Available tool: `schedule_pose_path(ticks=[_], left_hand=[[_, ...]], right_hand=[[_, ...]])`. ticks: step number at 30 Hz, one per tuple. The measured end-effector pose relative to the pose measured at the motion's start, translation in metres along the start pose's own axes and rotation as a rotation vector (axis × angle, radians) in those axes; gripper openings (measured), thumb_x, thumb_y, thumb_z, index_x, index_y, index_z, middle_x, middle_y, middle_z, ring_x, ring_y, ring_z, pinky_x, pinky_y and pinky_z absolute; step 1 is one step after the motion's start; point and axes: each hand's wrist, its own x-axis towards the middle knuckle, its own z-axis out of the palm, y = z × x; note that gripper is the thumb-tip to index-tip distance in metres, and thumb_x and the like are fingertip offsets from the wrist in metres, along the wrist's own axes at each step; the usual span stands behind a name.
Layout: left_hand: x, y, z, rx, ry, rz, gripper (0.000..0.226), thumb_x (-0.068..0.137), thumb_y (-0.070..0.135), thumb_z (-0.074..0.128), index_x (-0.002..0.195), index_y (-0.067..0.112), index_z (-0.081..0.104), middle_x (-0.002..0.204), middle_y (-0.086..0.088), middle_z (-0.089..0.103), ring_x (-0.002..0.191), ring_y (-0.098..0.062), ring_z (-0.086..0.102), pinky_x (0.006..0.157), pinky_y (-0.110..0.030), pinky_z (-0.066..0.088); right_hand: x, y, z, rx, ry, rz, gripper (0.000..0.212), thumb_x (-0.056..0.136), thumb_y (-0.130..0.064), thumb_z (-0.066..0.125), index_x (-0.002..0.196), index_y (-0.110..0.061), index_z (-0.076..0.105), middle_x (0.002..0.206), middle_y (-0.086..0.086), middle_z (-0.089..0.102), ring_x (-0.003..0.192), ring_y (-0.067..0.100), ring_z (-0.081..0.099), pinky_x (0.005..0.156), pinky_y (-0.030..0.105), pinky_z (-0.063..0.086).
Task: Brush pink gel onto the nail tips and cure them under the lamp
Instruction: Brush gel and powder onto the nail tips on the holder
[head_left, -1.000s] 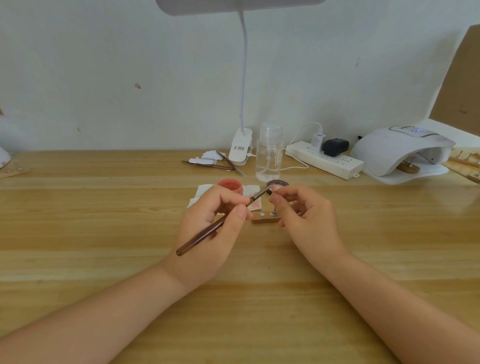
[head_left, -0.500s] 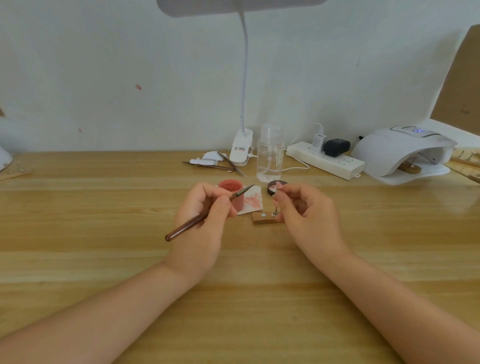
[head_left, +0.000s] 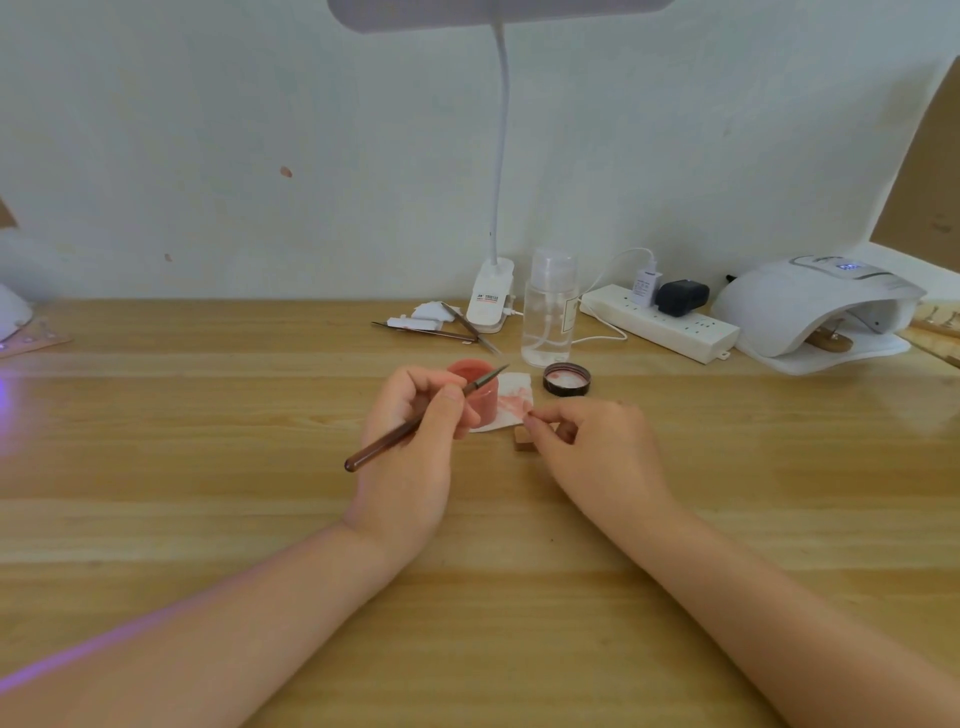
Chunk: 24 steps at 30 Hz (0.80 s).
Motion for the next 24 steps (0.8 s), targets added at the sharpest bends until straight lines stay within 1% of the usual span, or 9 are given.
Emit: schedule_pose_path(ticks=[2, 7, 10, 12, 14, 15, 17, 20, 24], left_hand=[[0.0, 0.0, 0.001, -0.01, -0.011, 0.003, 0.019, 0.094, -0.007, 0.045, 0.081, 0.003, 0.055, 0.063, 0.011, 0.066, 0.061, 0.003, 0.06, 0.062, -0.01, 0.045], [0.0, -0.002, 0.0, -0.02, -0.017, 0.005, 0.021, 0.094, -0.006, 0.045, 0.081, 0.007, 0.055, 0.061, 0.009, 0.064, 0.062, 0.002, 0.06, 0.062, -0.011, 0.046], [0.0, -0.004, 0.0, -0.016, -0.019, 0.004, 0.022, 0.094, -0.005, 0.045, 0.08, 0.009, 0.055, 0.061, 0.009, 0.064, 0.062, 0.002, 0.06, 0.063, -0.012, 0.046], [0.0, -0.004, 0.0, -0.02, -0.02, 0.0, 0.022, 0.094, -0.005, 0.045, 0.08, 0.009, 0.055, 0.062, 0.01, 0.064, 0.063, 0.002, 0.06, 0.063, -0.012, 0.046], [0.0, -0.004, -0.001, -0.024, -0.022, -0.003, 0.023, 0.094, -0.004, 0.045, 0.079, 0.01, 0.055, 0.065, 0.011, 0.066, 0.064, 0.002, 0.061, 0.064, -0.011, 0.046], [0.0, -0.005, -0.002, -0.023, -0.021, -0.003, 0.023, 0.095, -0.004, 0.045, 0.079, 0.01, 0.055, 0.065, 0.012, 0.066, 0.064, 0.002, 0.061, 0.064, -0.011, 0.046], [0.0, -0.005, -0.002, -0.017, -0.019, -0.001, 0.023, 0.095, -0.003, 0.046, 0.08, 0.011, 0.055, 0.065, 0.011, 0.065, 0.063, 0.001, 0.06, 0.064, -0.012, 0.046], [0.0, -0.005, -0.003, -0.013, -0.018, -0.008, 0.021, 0.095, -0.002, 0.047, 0.081, 0.011, 0.056, 0.064, 0.009, 0.064, 0.064, 0.0, 0.059, 0.064, -0.013, 0.046], [0.001, -0.004, -0.002, -0.026, -0.002, -0.021, 0.021, 0.094, -0.003, 0.047, 0.081, 0.011, 0.056, 0.062, 0.008, 0.063, 0.062, -0.002, 0.058, 0.064, -0.014, 0.047]], right_hand=[[0.002, 0.0, 0.001, -0.073, -0.011, 0.009, 0.017, 0.091, -0.036, 0.057, 0.089, -0.03, 0.073, 0.048, -0.011, 0.045, 0.054, 0.011, 0.042, 0.104, 0.042, 0.036], [0.004, 0.002, 0.001, -0.275, -0.074, 0.011, 0.026, 0.095, -0.042, 0.047, 0.095, -0.031, 0.071, 0.062, -0.006, 0.053, 0.076, 0.021, 0.054, 0.113, 0.038, 0.025], [0.004, 0.002, 0.001, -0.403, -0.104, -0.025, 0.036, 0.096, -0.046, 0.04, 0.073, -0.027, 0.06, 0.057, -0.007, 0.042, 0.072, 0.021, 0.048, 0.111, 0.038, 0.027], [0.002, 0.001, -0.001, -0.432, -0.109, -0.049, 0.04, 0.096, -0.048, 0.038, 0.066, -0.026, 0.051, 0.061, -0.006, 0.045, 0.078, 0.021, 0.053, 0.109, 0.037, 0.03], [0.0, -0.001, -0.005, -0.404, -0.081, -0.062, 0.038, 0.093, -0.052, 0.04, 0.078, -0.025, 0.062, 0.069, -0.005, 0.057, 0.082, 0.02, 0.057, 0.095, 0.032, 0.041], [-0.001, -0.002, -0.008, -0.374, -0.048, -0.068, 0.039, 0.091, -0.053, 0.042, 0.08, -0.024, 0.065, 0.069, -0.007, 0.06, 0.078, 0.017, 0.057, 0.079, 0.028, 0.045], [-0.001, -0.003, -0.021, -0.324, 0.016, -0.074, 0.045, 0.086, -0.06, 0.041, 0.073, -0.024, 0.065, 0.062, -0.009, 0.059, 0.065, 0.01, 0.054, 0.053, 0.022, 0.039], [0.011, 0.013, -0.051, -0.36, 0.094, -0.075, 0.06, 0.074, -0.072, 0.027, 0.066, -0.022, 0.06, 0.059, -0.009, 0.057, 0.059, 0.01, 0.053, 0.048, 0.022, 0.036], [0.03, 0.055, -0.088, -0.387, -0.011, 0.018, 0.067, 0.06, -0.089, 0.03, 0.088, -0.034, 0.056, 0.073, -0.017, 0.05, 0.069, 0.002, 0.048, 0.051, 0.023, 0.028]])
